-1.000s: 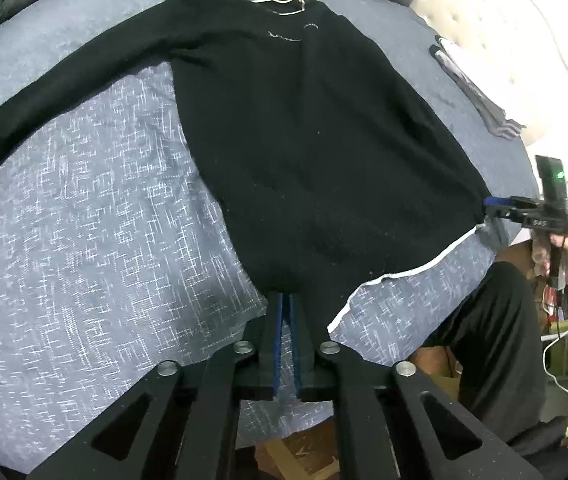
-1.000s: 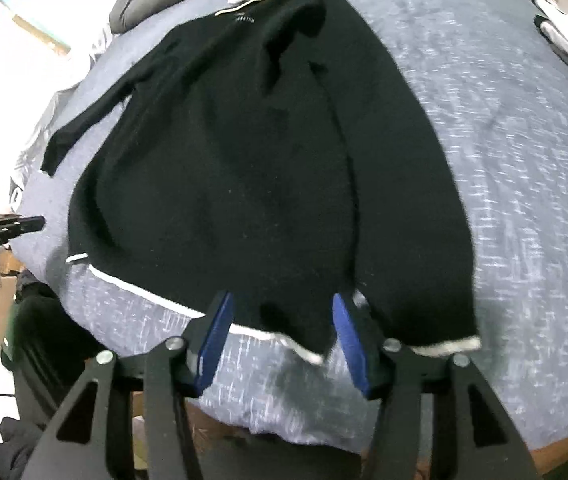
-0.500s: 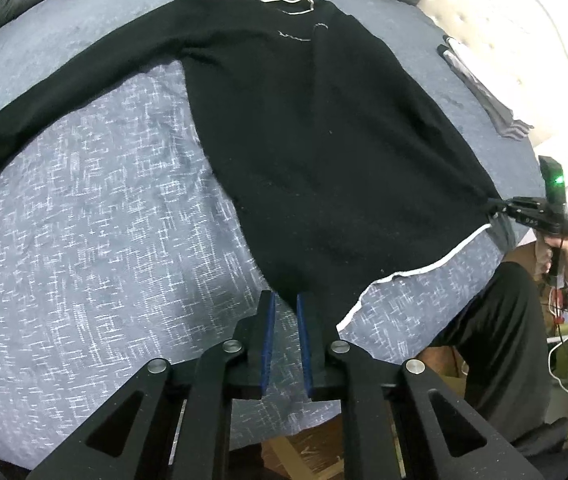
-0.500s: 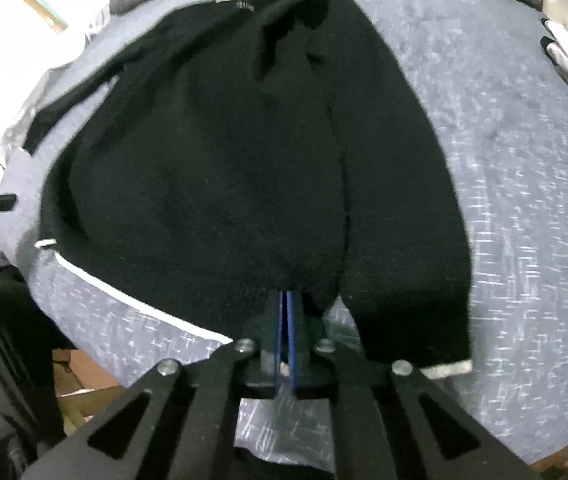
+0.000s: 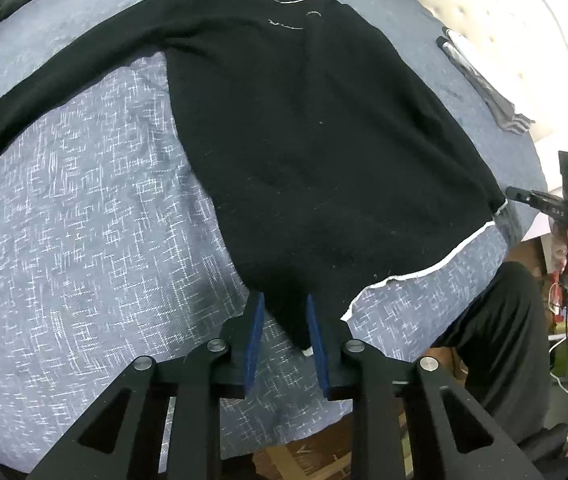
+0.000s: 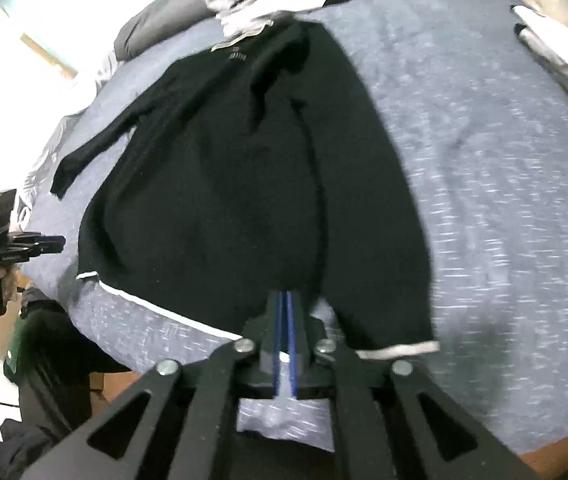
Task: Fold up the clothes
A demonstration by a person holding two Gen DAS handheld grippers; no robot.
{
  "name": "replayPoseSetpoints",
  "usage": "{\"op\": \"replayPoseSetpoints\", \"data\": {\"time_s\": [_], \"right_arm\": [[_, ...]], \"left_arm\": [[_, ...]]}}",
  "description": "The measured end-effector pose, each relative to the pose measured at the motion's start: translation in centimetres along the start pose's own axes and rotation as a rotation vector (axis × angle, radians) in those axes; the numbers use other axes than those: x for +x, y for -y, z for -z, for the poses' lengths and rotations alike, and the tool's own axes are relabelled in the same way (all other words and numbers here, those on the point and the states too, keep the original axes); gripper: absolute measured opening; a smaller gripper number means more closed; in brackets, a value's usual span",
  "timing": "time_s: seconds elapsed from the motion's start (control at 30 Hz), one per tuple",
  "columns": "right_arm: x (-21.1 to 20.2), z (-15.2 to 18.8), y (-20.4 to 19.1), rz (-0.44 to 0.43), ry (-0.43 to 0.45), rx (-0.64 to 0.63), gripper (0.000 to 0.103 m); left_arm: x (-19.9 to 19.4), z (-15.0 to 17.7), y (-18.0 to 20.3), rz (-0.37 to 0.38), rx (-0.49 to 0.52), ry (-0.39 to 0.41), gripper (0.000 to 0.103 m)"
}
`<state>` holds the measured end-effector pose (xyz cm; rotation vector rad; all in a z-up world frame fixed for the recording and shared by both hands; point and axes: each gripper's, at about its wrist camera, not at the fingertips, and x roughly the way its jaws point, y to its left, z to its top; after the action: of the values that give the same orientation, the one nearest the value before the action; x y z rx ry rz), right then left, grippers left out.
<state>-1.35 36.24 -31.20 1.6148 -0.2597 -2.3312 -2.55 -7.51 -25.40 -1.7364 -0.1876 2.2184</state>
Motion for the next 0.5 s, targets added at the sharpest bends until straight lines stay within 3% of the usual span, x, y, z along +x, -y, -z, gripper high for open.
{"op": "replayPoseSetpoints", "data": {"time_s": [0.03,0.07,0.3,0.37,0.43,0.5], "right_arm": [[0.6,-0.1,-0.5,0.008,-0.013,-0.013,0.036],[1.4,-0.3,-1.0,0.016,-0.024,-0.027,0.04],[6.4,-2.3,-3.1,0.136,-0.091,-0.153,0.039],[7.1,-2.3,-3.4,0.155,-0.102,-0.178,0.017],[7.2,-2.2,-3.4,0.148,-0.098,-0.18,0.006],[6.3,-2.1,-3.4,0.141,-0.066,-0.191,0.005]], "left_arm": [[-0.2,0.0,0.1,-0.001,0.0,0.003,0.024],[-0.4,0.0,0.1,-0.002,0.0,0.006,0.024],[-1.4,0.1,-0.6,-0.021,-0.017,0.019,0.024],[-1.5,0.2,-0.9,-0.024,-0.022,0.017,0.024],[-1.4,0.2,-1.1,-0.028,-0.03,0.016,0.024],[-1.3,0.3,-1.4,-0.029,-0.039,0.014,0.024]]}}
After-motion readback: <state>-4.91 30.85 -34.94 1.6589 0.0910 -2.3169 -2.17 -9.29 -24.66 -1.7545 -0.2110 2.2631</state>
